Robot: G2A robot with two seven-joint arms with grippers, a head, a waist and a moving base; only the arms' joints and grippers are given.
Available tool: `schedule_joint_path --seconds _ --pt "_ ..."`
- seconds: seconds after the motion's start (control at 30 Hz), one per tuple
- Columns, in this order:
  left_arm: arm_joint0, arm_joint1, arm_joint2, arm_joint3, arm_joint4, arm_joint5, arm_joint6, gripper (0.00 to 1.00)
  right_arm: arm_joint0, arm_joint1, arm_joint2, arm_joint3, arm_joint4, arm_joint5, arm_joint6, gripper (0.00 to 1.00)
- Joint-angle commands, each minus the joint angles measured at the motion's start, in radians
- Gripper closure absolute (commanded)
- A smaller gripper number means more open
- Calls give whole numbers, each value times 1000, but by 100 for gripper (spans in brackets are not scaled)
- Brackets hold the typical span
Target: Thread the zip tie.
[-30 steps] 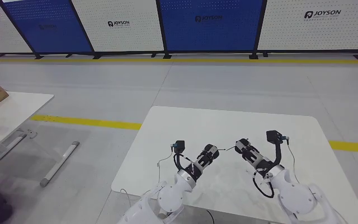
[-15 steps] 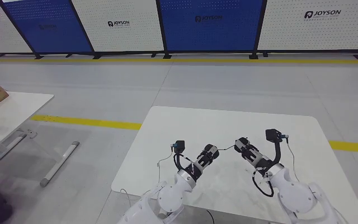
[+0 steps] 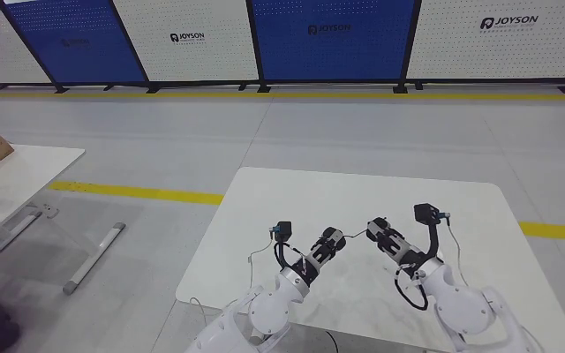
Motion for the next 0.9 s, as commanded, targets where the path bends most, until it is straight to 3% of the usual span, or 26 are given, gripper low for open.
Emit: schedule_joint_path --seconds 0.0,0.57,0.87 --pt "0 0 0 0 0 0 0 100 -1 -1 1 3 13 -7 -1 100" --pt "0 0 0 0 0 0 0 100 -29 -5 24 -14 4 -29 -19 100" --pt "0 0 0 0 0 0 0 100 -64 -1 72 -48 3 -34 -36 100"
